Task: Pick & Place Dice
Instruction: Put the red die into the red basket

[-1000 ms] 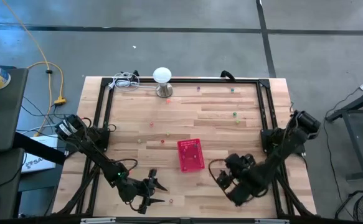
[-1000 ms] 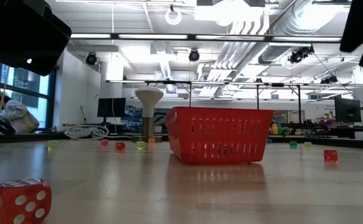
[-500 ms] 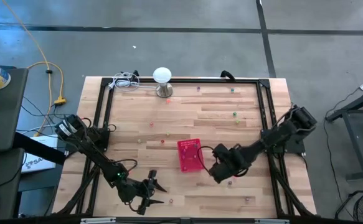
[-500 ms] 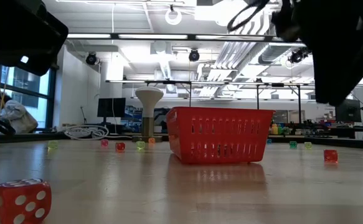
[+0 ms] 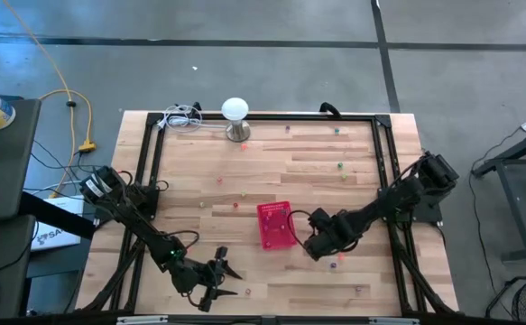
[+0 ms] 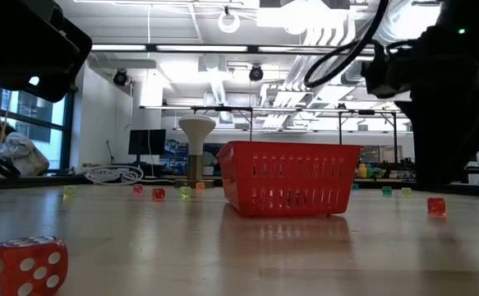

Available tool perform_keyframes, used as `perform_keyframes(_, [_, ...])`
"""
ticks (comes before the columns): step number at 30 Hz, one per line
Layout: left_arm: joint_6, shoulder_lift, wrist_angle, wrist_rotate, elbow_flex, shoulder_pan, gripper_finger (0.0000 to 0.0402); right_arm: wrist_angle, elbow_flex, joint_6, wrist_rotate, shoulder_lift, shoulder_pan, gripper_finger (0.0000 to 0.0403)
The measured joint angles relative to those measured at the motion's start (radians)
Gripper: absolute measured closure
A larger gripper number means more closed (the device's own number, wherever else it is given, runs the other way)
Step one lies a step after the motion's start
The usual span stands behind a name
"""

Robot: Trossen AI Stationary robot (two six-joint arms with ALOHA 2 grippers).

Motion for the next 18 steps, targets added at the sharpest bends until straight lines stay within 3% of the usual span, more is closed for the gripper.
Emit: perform_keyframes(18, [0.001, 0.000, 0.000, -0.003, 0.000, 0.000, 0.0198, 0.051, -0.034, 0.028, 0.018, 0.007, 0.001, 0.0161])
